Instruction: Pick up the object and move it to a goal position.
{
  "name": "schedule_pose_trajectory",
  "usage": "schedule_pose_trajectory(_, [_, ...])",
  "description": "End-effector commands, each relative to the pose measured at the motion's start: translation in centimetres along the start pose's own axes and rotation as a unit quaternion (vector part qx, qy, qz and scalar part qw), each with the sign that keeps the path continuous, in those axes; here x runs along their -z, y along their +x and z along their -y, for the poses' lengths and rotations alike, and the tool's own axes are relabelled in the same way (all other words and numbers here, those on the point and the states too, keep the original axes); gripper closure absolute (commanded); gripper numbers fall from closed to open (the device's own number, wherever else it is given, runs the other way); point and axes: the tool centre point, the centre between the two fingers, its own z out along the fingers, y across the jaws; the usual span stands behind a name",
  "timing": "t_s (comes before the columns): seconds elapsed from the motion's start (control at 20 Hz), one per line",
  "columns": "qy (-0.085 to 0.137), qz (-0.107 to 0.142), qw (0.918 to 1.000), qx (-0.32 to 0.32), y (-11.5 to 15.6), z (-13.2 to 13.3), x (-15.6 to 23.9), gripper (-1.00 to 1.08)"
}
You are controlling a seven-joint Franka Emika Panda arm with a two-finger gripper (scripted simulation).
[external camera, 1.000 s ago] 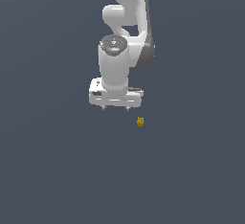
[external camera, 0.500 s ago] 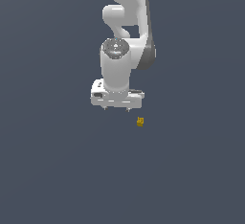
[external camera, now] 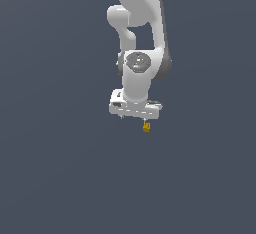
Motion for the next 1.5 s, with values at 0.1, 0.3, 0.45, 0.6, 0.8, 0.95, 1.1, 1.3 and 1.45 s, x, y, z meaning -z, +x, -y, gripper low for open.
schedule_pose_trajectory(0.1, [0.004, -0.003, 0.9997, -0.025, -0.8, 3.0, -2.2, -0.92])
schedule_pose_trajectory(0.3, [0.007, -0.006, 0.999, -0.043, -1.4, 5.0, -3.7, -0.92])
schedule_pose_trajectory(0.45, [0.009, -0.007, 0.9986, -0.053, -1.8, 6.1, -4.5, -0.92])
schedule_pose_trajectory(0.6, [0.01, -0.007, 0.9982, -0.059, -2.1, 6.7, -5.0, -0.92])
schedule_pose_trajectory(0.8, [0.011, -0.008, 0.998, -0.061, -2.2, 7.1, -5.2, -0.92])
schedule_pose_trajectory(0.95, [0.01, -0.007, 0.9981, -0.06, -2.2, 7.0, -5.3, -0.92])
schedule_pose_trajectory(1.1, [0.011, -0.007, 0.9981, -0.06, -2.2, 7.0, -6.0, -0.92])
schedule_pose_trajectory(1.3, [0.011, -0.007, 0.9981, -0.061, -2.2, 7.1, -7.9, -0.92])
schedule_pose_trajectory(1.45, [0.011, -0.007, 0.998, -0.061, -2.3, 7.1, -9.3, -0.92])
